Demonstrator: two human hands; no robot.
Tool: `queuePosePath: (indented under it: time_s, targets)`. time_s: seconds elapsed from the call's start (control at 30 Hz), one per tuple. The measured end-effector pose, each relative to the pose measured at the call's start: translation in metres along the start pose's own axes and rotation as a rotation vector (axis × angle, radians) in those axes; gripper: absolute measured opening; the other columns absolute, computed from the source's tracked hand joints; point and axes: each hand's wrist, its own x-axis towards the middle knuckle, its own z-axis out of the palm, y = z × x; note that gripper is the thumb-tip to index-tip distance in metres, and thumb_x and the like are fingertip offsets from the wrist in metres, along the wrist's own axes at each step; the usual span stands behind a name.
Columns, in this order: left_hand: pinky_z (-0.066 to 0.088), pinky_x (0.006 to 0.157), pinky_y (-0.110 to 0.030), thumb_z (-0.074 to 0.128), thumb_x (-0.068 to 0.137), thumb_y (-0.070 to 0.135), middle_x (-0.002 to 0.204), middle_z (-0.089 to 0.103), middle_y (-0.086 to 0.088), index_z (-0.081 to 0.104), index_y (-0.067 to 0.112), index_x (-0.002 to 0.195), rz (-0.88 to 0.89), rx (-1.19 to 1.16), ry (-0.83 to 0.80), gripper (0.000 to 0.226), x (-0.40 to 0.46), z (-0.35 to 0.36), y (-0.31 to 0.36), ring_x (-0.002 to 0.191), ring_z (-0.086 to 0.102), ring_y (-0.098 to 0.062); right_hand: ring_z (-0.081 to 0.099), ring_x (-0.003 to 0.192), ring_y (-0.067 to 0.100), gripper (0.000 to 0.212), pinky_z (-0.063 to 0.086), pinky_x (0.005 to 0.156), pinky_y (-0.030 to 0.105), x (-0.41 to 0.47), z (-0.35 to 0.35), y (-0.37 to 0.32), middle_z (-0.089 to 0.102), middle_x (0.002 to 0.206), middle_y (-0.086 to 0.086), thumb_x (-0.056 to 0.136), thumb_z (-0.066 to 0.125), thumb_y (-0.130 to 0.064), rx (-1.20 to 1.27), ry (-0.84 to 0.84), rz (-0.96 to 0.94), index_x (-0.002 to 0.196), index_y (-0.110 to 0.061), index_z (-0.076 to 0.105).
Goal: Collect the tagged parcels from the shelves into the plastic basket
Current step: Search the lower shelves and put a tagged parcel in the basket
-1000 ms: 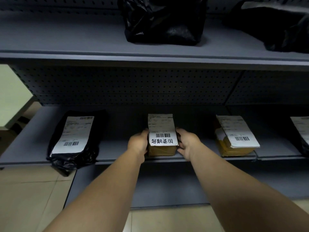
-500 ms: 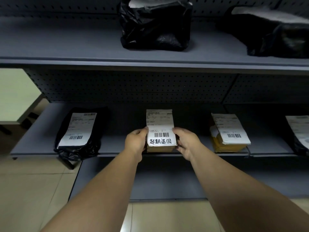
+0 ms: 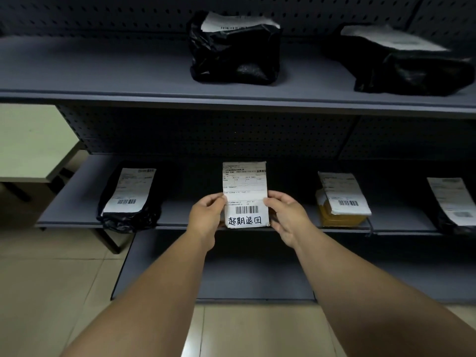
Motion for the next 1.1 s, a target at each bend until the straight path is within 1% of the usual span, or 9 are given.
queuePosePath:
  time_s: [0.27,0.4,0.5,0.6,0.7,0.8,0.9,1.0,1.1]
  targets:
    - [0.050,0.059,-0.029,0.055,0.095,0.019,0.100,0.071,-0.006,0.061,0.018,0.105,0.051,-0.009,-0.018,0.012,-0.022,-0.004,0.008,0.082,0.069,-0.019,0.066,0.093,0.018,0.042,0.055,0.089,0.043,-0.019,-0.003,-0.003,0.069,0.109,0.007,0.094,0.054,-0.006,0.041,-0.077,0.015,0.135,-0.011,0.051]
    - [0.052,0.059,-0.029,0.056,0.095,0.021,0.101,0.072,-0.007,0.061,0.015,0.109,0.053,0.007,-0.044,0.016,-0.031,-0.004,0.015,0.083,0.070,-0.020,0.066,0.087,0.016,0.031,0.055,0.078,0.035,-0.032,-0.004,-0.012,0.070,0.096,0.004,0.093,0.055,-0.008,0.025,-0.110,-0.031,0.124,-0.012,0.058]
    - [0.056,0.065,-0.033,0.056,0.095,0.024,0.103,0.072,-0.007,0.061,0.014,0.113,0.046,0.017,-0.075,0.022,-0.033,-0.003,0.021,0.088,0.071,-0.022,0.066,0.096,0.023,0.033,0.056,0.076,0.038,-0.037,-0.005,-0.017,0.070,0.107,0.010,0.091,0.059,-0.011,0.067,-0.077,-0.032,0.124,-0.012,0.055]
    - [0.057,0.072,-0.035,0.056,0.095,0.023,0.100,0.073,-0.006,0.061,0.015,0.111,0.047,0.038,-0.107,0.019,-0.036,0.000,0.030,0.088,0.071,-0.020,0.065,0.102,0.027,0.032,0.054,0.067,0.038,-0.045,-0.009,-0.022,0.068,0.113,0.012,0.091,0.060,-0.011,0.114,-0.059,-0.013,0.123,-0.015,0.055]
    - [0.052,0.064,-0.027,0.055,0.095,0.023,0.095,0.074,-0.004,0.063,0.016,0.106,0.066,0.081,-0.162,0.015,-0.039,0.006,0.039,0.082,0.070,-0.017,0.065,0.098,0.025,0.031,0.051,0.062,0.035,-0.053,-0.015,-0.024,0.068,0.113,0.011,0.092,0.059,-0.013,0.155,-0.032,-0.026,0.121,-0.017,0.055]
    - [0.050,0.062,-0.023,0.055,0.095,0.022,0.093,0.074,-0.005,0.065,0.014,0.104,0.095,0.129,-0.228,0.015,-0.043,0.015,0.047,0.077,0.069,-0.016,0.067,0.089,0.021,0.028,0.050,0.057,0.030,-0.061,-0.023,-0.025,0.070,0.108,0.009,0.092,0.060,-0.015,0.192,0.024,-0.057,0.119,-0.019,0.056]
    - [0.047,0.062,-0.017,0.056,0.095,0.023,0.087,0.073,0.000,0.067,0.014,0.100,0.152,0.210,-0.265,0.016,-0.048,0.030,0.051,0.076,0.066,-0.010,0.067,0.082,0.018,0.025,0.049,0.052,0.026,-0.072,-0.036,-0.027,0.072,0.103,0.006,0.091,0.061,-0.017,0.218,0.092,-0.086,0.116,-0.021,0.057]
    - [0.043,0.066,-0.018,0.055,0.094,0.030,0.087,0.069,0.007,0.069,0.015,0.095,0.278,0.372,-0.265,0.021,-0.054,0.052,0.054,0.084,0.063,-0.009,0.066,0.079,0.019,0.019,0.050,0.061,0.031,-0.086,-0.056,-0.028,0.071,0.096,0.005,0.091,0.060,-0.017,0.278,0.165,-0.121,0.109,-0.023,0.058]
    - [0.042,0.069,-0.017,0.052,0.095,0.035,0.101,0.066,0.007,0.067,0.017,0.109,0.501,0.668,-0.247,0.027,-0.069,0.080,0.059,0.089,0.059,-0.009,0.063,0.075,0.019,0.016,0.048,0.066,0.033,-0.103,-0.083,-0.031,0.070,0.090,0.004,0.091,0.060,-0.018,0.327,0.262,-0.161,0.106,-0.023,0.057]
